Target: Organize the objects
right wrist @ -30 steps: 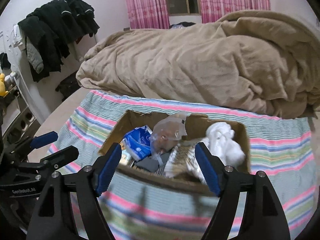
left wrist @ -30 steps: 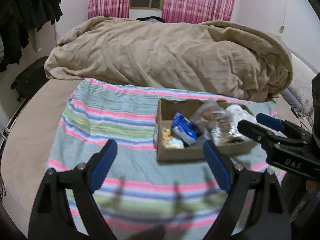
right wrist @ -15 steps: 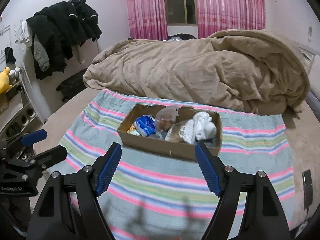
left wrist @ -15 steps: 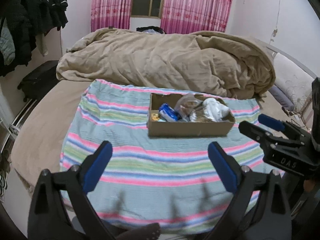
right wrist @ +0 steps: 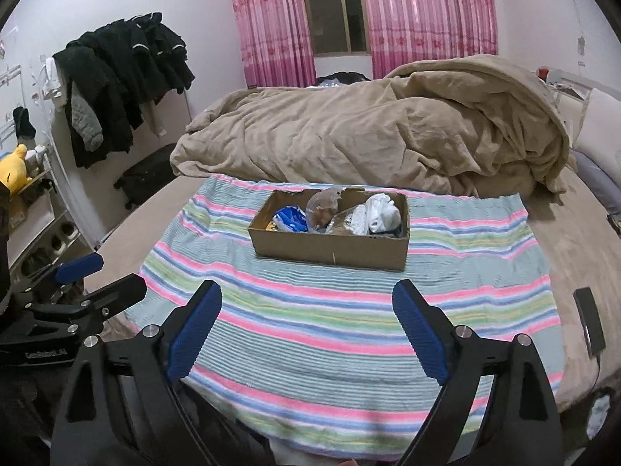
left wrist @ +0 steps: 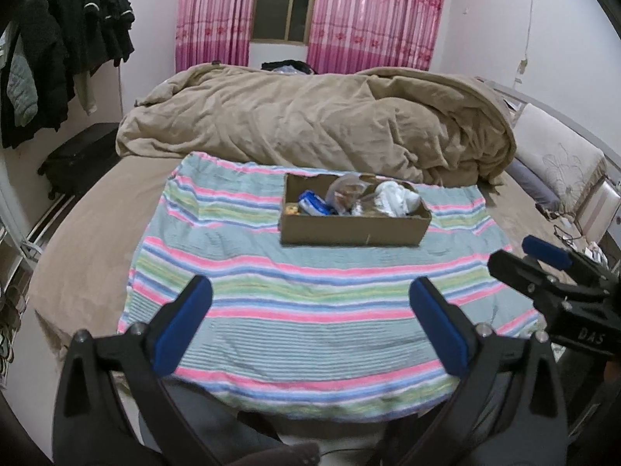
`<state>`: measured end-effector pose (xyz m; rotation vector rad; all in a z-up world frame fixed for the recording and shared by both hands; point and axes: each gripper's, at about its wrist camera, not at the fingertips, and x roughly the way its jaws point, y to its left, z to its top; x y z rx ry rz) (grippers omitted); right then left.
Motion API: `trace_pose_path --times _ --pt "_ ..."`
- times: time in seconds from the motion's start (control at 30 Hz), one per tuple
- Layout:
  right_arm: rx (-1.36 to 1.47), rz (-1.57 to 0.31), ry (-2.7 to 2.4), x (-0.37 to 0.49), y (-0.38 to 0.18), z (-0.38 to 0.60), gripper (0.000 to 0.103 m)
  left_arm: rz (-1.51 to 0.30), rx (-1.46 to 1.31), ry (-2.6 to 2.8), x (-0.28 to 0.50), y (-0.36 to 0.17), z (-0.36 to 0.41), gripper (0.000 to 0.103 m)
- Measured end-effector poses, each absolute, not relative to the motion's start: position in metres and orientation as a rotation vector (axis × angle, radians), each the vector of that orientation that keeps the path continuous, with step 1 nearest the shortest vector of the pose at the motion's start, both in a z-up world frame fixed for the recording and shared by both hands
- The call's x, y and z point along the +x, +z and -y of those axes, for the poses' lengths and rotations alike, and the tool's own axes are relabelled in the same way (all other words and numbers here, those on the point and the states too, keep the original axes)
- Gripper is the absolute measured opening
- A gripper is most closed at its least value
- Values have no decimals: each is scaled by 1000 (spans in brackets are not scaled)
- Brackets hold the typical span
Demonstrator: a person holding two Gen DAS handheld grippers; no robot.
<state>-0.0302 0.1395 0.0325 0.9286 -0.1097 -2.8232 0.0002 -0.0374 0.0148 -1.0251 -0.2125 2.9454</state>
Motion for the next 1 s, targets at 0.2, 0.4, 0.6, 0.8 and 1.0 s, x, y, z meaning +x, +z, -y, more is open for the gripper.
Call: trace_pose_path --times 0.2,0.4,0.6,0.8,1.0 --pt "923 126 -2843 -18 37 -146 92 179 -1004 2943 7 20 30 102" --pt "920 144 -2852 -12 37 -154 92 189 -1005 2946 11 27 26 102" --pt "893 138 -2852 -10 40 -155 92 168 -1013 2947 10 29 23 102" --pt "896 140 -2855 -10 41 -156 92 153 -999 2954 9 30 21 102" --pt "896 142 -2857 -10 41 -157 92 162 -999 2953 9 31 21 102"
